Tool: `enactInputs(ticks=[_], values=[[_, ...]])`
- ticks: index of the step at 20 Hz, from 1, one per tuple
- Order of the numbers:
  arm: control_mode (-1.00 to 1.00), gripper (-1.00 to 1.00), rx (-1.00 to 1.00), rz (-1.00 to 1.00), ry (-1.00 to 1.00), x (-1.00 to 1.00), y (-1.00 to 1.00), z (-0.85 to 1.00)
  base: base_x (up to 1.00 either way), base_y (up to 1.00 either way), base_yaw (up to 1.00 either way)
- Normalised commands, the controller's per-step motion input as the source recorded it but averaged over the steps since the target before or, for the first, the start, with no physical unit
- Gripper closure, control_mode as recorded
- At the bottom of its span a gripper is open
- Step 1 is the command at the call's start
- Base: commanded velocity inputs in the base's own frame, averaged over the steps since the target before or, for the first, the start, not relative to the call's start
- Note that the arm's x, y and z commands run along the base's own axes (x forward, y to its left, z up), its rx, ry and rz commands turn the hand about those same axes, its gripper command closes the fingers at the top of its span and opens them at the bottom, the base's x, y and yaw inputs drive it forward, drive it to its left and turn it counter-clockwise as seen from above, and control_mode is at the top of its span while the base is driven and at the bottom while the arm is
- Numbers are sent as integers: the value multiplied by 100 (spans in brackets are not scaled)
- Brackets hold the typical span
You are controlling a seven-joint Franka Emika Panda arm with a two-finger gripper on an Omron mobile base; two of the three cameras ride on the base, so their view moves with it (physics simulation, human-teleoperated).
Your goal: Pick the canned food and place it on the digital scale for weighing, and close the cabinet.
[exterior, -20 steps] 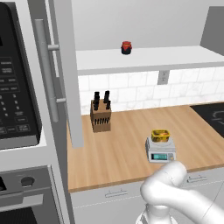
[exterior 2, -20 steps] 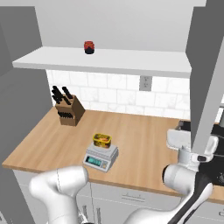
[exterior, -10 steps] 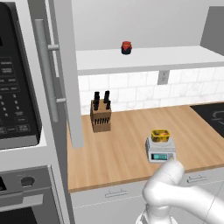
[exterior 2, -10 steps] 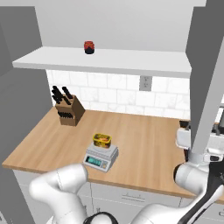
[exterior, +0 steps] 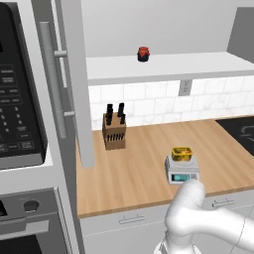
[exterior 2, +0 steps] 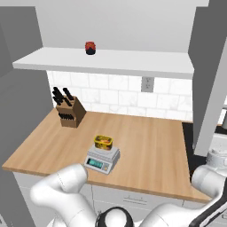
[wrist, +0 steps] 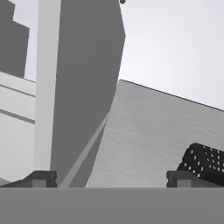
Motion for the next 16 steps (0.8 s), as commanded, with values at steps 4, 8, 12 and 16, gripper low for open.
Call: enactInputs(ticks=[4, 8, 12, 16], values=[[-100, -100, 0, 0, 0, 0, -6, 39, 0, 0, 0], [-100, -100, -4, 0, 0, -1, 1, 49, 0, 0, 0], [-100, -100, -6, -2, 6, -6, 0, 54, 0, 0, 0], [-100, -100, -14, -7, 1, -30, 12, 52, 0, 0, 0]])
